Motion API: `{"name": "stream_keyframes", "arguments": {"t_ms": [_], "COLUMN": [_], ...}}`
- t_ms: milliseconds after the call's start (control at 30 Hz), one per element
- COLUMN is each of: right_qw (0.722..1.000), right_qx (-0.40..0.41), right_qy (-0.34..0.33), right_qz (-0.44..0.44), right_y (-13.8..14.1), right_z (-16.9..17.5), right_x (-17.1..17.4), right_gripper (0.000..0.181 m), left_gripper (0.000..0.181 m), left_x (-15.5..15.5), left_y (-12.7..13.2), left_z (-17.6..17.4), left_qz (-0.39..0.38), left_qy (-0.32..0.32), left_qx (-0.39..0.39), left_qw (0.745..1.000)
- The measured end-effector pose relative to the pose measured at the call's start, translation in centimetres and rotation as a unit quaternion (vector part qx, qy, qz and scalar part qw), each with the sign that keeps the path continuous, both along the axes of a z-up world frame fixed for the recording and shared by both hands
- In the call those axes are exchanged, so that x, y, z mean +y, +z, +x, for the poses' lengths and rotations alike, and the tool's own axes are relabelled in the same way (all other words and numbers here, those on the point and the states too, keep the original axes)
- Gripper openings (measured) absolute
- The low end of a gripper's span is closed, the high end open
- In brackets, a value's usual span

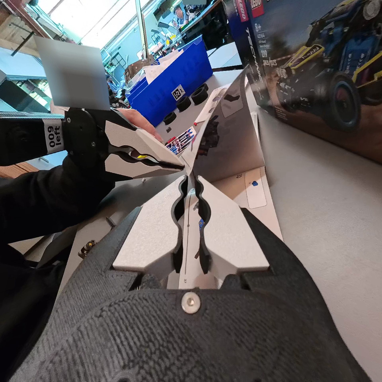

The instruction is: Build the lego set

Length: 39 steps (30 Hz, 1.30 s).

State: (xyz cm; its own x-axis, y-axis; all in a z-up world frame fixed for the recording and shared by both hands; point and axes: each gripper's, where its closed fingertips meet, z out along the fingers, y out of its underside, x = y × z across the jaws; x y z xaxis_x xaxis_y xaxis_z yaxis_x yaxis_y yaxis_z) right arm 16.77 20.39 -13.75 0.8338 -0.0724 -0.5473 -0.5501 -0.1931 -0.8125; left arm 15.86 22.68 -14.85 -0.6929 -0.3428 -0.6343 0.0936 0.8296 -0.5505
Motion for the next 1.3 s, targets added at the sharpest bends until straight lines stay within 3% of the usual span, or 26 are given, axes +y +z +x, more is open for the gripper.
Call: {"name": "stream_keyframes", "arguments": {"t_ms": [700,1300], "right_qw": [1.0,0.998], "right_qx": [0.002,-0.051], "right_qy": [0.012,0.037], "right_qz": [0.0,-0.019], "right_y": [0.0,-0.2], "right_z": [-0.3,-1.5], "right_x": [0.1,0.8], "right_gripper": [0.0,0.008], "left_gripper": [0.0,0.0], "left_x": [0.1,0.3], "left_y": [0.1,0.3], "left_z": [-0.1,0.2], "left_qz": [0.003,0.003], "left_qy": [0.001,0.007], "left_qx": [0.001,-0.002], "left_qw": [1.0,1.0]}}
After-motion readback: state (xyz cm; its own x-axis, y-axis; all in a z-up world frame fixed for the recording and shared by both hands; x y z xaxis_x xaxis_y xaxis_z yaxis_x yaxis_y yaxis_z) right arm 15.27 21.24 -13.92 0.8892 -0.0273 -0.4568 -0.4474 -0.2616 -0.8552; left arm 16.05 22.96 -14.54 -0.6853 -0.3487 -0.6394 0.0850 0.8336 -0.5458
